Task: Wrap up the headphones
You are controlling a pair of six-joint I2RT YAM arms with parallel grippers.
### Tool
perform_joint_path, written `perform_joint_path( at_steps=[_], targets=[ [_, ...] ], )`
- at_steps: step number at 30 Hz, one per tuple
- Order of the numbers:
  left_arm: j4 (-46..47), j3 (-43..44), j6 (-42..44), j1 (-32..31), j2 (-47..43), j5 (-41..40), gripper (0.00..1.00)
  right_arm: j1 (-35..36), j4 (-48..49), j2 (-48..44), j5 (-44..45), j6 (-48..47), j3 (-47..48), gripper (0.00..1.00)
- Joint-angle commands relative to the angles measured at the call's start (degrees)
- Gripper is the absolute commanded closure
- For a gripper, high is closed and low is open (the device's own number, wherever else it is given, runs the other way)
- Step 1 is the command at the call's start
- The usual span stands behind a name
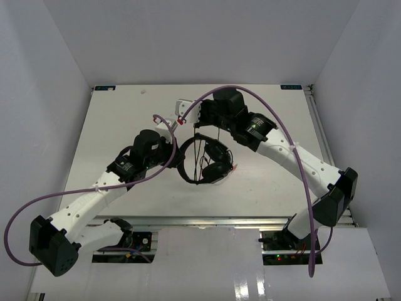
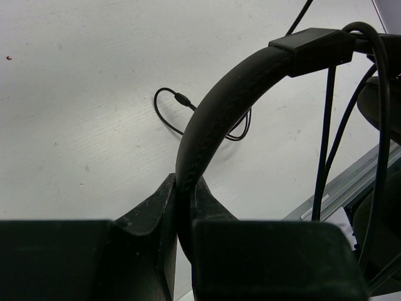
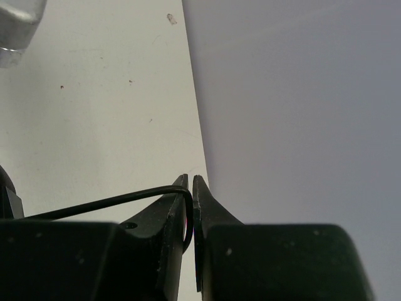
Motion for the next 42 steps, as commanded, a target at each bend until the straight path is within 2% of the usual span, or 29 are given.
perform_joint_path(
  at_steps=[1, 11, 18, 29, 38, 42],
  targets=[
    [-1.6, 0.9, 2.9, -1.3, -1.9, 5.9, 1.00, -2.2, 6.1, 0.4, -0.1, 3.5, 4.9, 0.88],
    [-1.8, 1.9, 3.0, -1.3, -2.0, 6.3, 1.00, -2.7, 5.6, 1.2, -0.7, 5.0, 4.5, 0.88],
    [-4.0, 3.9, 3.0, -1.3, -5.4, 3.8, 1.00, -7.6, 3.6, -1.4, -4.1, 7.9, 2.6, 0.88],
    [-7.0, 9.7, 1.9, -1.3, -8.3, 5.2, 1.00, -14.7, 1.8, -8.7, -17.8, 11.4, -8.8, 0.88],
    [-9.3, 17.0, 0.9, -1.3, -7.0, 5.6, 1.00, -18.1, 1.4, -11.9, -30.3, 19.7, -12.6, 0.88],
    [-9.3, 20.1, -1.6, -1.3, -5.8, 7.4, 1.00, -20.1, 2.5, -12.6, -37.8, 27.1, -14.8, 0.88]
  ],
)
